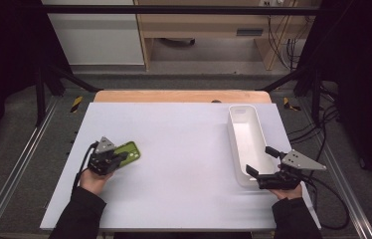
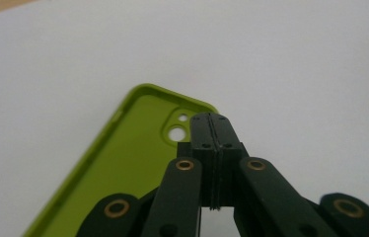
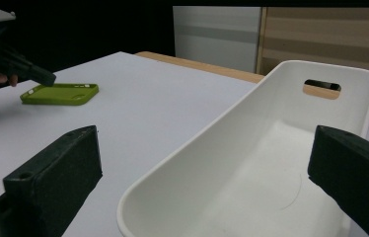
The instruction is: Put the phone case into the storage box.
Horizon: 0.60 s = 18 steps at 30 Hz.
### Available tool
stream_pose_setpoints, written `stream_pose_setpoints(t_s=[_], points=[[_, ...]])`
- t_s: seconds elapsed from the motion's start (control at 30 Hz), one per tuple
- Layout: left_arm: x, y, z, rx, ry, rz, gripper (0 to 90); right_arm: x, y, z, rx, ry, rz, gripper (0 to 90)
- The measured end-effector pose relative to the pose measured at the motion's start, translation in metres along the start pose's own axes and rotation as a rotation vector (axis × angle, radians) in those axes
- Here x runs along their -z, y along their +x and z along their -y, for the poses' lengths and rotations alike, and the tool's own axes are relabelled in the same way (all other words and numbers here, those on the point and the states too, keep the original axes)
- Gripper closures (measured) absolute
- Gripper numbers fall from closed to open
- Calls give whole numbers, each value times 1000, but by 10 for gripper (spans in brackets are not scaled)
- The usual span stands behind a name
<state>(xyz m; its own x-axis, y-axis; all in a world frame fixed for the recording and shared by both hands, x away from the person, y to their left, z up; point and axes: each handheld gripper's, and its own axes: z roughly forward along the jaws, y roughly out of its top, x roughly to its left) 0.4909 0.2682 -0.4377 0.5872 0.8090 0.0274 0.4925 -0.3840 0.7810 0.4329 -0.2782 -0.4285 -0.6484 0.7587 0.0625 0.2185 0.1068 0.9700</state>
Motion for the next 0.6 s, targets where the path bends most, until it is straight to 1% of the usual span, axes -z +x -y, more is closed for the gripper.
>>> stream_pose_setpoints(t_s=[0.07, 0.1, 0.13, 0.17, 0.2, 0.23, 0.37, 0.4, 0.43, 0.47, 0.6], points=[[8, 8, 0, 14, -6, -18, 900, 0, 0, 0, -1, 2, -1, 5], [13, 17, 2, 24, -6, -44, 900, 0, 0, 0, -2, 3, -3, 5], [13, 17, 2, 24, -6, -44, 900, 0, 0, 0, -2, 3, -3, 5], [17, 25, 5, 30, 5, -81, 900, -1, 0, 0, -2, 5, -3, 5], [17, 25, 5, 30, 5, -81, 900, -1, 0, 0, -2, 5, -3, 5], [18, 30, 7, 38, 10, -92, 900, -1, 0, 0, 1, 7, -1, 5], [16, 44, 15, 67, 36, -142, 900, -1, 0, 0, -1, 8, -1, 5], [15, 47, 16, 73, 43, -151, 900, -1, 0, 1, -1, 7, 0, 5], [12, 52, 18, 81, 58, -170, 900, -1, 0, 1, 0, 8, -3, 5], [12, 52, 18, 81, 58, -170, 900, -1, 0, 1, 0, 8, -3, 5], [4, 59, 21, 101, 82, -191, 900, -1, 1, 0, -2, 7, -2, 5]])
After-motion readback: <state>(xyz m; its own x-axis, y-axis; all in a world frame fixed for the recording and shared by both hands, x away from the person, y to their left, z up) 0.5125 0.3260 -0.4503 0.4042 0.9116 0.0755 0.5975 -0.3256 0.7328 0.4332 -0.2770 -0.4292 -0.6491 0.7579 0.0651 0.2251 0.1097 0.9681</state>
